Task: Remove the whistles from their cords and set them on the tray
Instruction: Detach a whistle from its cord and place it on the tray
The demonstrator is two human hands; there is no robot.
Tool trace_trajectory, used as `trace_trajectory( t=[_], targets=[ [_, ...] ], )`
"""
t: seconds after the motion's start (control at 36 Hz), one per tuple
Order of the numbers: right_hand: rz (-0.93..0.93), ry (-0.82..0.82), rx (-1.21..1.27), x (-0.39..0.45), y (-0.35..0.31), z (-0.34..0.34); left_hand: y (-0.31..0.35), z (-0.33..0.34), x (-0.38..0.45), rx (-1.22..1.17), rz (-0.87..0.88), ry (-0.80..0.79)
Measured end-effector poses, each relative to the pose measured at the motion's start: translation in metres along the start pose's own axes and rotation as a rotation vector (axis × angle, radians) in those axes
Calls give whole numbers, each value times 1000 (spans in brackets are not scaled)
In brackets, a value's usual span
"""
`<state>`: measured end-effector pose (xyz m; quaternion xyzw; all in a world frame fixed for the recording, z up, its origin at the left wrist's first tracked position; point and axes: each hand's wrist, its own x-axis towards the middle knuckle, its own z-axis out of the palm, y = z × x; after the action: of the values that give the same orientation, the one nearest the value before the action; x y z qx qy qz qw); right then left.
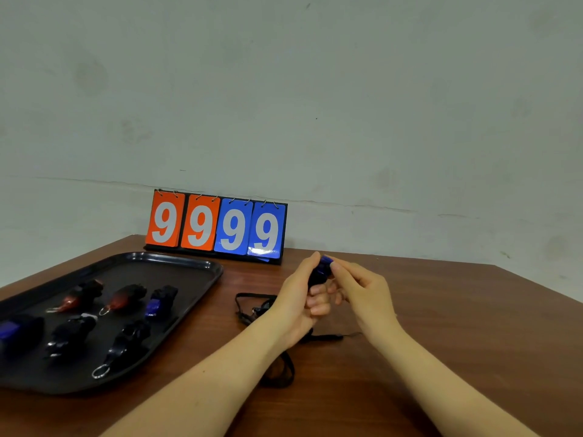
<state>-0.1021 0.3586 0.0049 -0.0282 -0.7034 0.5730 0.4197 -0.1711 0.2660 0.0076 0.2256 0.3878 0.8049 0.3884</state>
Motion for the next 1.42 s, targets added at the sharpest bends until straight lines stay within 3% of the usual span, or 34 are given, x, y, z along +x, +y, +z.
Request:
trace_trajectory(
  t=[0.19,0.36,0.47,0.67,0.81,0.94,1.08,1.22,1.42],
  targets=[
    [63,-26,-24,-1,4,-5,-4,0,-3,2,-52,86],
    [94,-107,-77,0,11,-3,-1,0,-1,-2,-57,62],
    [63,-90,-260,4,13,-2,1,-2,3,111,-75,62],
    [77,-24,-146,7,10,-10,0,-1,3,273,-64,61],
    [137,86,-97,11,6,-16,6,-11,4,335,37,267],
    [195,119,-141,8,9,-19,13,-1,-8,602,198,379],
    [160,3,-218,-4,-1,-12,47,2,-25,793,296,337],
    [168,-131,-274,-14,-16,17,109,-29,-63,1240,379,282],
    [294,-248,-160,-27,-33,89,179,-148,-138,1663,304,649]
  ],
)
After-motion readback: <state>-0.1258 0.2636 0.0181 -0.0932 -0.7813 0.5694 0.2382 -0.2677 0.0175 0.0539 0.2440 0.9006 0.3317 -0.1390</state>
